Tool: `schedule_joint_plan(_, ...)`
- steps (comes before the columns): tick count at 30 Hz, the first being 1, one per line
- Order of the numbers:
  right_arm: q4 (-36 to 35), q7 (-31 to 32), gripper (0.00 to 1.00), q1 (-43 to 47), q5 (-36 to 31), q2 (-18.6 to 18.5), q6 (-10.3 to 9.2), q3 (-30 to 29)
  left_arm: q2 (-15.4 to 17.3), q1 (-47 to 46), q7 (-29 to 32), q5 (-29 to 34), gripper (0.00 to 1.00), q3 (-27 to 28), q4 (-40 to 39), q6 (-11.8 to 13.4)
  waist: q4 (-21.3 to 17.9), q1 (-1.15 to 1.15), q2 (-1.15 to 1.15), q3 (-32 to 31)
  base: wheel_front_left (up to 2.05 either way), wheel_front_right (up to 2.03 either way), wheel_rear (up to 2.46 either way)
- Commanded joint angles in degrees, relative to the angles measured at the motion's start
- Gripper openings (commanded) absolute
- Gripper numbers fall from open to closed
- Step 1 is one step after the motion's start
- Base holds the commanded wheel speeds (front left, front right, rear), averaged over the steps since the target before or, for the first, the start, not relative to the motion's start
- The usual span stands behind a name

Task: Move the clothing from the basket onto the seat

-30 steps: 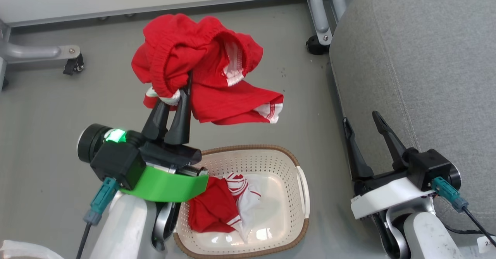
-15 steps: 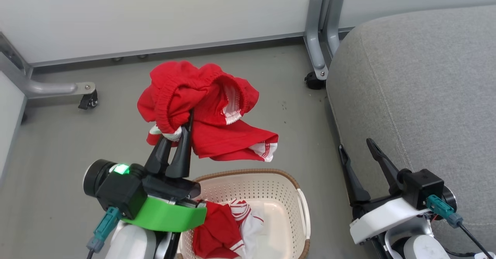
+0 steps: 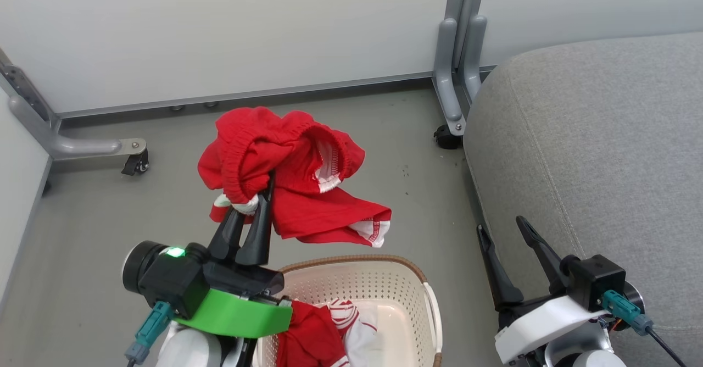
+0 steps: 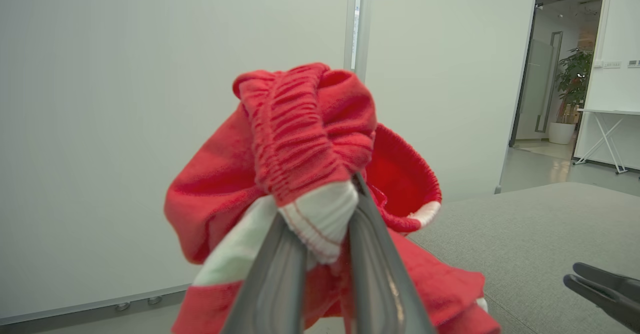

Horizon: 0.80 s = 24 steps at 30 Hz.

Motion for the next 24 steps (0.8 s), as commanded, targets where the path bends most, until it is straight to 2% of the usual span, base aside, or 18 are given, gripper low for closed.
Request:
schedule_joint_plan(1, -0.31, 0.10, 1.00, 0.43, 0.19, -0.17, 0.00, 0.15, 0.43, 0.61, -0.03, -0.49, 0.00, 0.13, -0.17, -0.39, 0.07, 0.01, 0.00, -0.04, 0.00, 0.00, 0.00)
schedule_joint_plan(12, -0.69, 1.07, 1.00, -0.26, 0.41, -0.17, 0.00, 2.65, 0.50, 0.01, -0.03, -0.55, 0.00, 0.17, -0.11, -0.62, 0.28, 0.01, 0.00, -0.38, 0.00, 0.00, 0.00)
schedule_joint_plan(16, -2.01, 1.93, 1.00, -2.23, 0.89, -0.28, 0.00, 7.02, 0.59, -0.30, -0.03, -0.37, 0.00, 0.21, 0.10, -0.69, 0.35, 0.01, 0.00, -0.13, 0.00, 0.00, 0.00)
schedule_joint_plan(24, -3.90, 4.30, 1.00, -9.97, 5.05, -3.34, 0.00, 20.29, 0.58, -1.50, -0.03, 0.16, 0.00, -0.39, 0.72, -0.80, 0.69, 0.01, 0.00, 1.50, 0.00, 0.00, 0.00)
